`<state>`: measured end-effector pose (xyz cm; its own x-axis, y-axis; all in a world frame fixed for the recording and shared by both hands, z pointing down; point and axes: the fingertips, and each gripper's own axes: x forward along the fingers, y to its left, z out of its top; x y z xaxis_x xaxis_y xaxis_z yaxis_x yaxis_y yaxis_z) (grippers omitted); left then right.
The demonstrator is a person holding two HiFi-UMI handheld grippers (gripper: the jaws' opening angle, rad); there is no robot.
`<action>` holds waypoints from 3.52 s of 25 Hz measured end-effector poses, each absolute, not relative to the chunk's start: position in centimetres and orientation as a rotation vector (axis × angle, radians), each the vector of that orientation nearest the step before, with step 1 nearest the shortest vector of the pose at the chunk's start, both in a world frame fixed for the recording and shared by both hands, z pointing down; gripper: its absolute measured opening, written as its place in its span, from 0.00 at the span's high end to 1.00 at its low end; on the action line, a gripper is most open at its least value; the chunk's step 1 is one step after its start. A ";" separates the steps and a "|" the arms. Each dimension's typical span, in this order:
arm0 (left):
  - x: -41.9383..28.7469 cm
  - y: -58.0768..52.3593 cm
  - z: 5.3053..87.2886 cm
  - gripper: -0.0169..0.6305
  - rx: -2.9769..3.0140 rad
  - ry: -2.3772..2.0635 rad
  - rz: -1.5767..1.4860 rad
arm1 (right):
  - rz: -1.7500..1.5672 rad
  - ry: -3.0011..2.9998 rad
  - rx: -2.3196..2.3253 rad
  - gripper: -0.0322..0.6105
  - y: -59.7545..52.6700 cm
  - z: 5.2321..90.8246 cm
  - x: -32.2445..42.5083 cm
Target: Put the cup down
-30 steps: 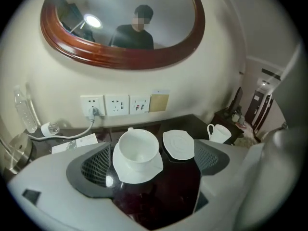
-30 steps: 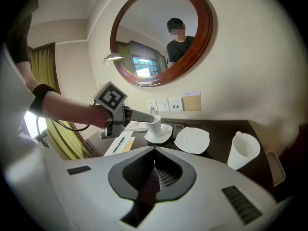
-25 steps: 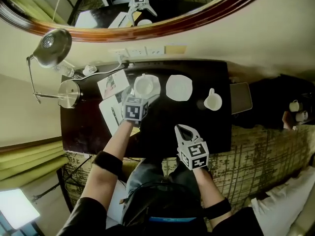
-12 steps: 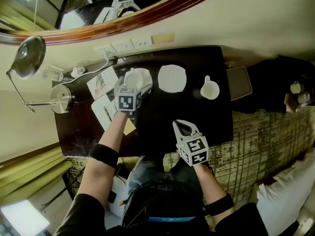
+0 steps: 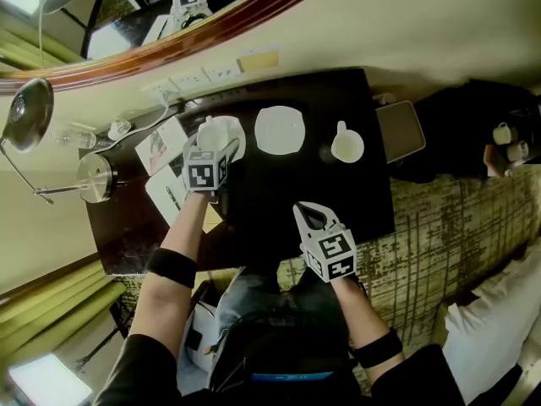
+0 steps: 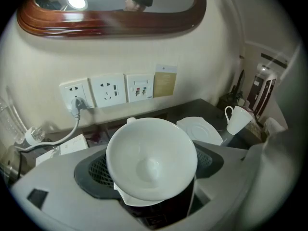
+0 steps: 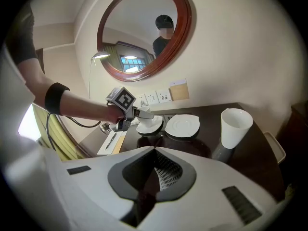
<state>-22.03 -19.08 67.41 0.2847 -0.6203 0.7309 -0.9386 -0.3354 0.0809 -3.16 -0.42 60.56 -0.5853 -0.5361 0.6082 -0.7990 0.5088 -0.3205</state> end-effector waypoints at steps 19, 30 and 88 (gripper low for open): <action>-13.9 -12.7 61.7 0.31 2.133 -1.396 0.712 | 0.822 -2.338 1.037 0.94 -0.4 59.4 2.2; -3.4 -7.3 62.2 0.31 2.121 -1.362 0.641 | 0.790 -2.350 0.896 0.94 -0.5 61.0 7.1; -6.0 0.5 53.9 0.53 2.176 -1.450 0.624 | 0.681 -2.426 0.837 0.94 -2.6 54.1 5.8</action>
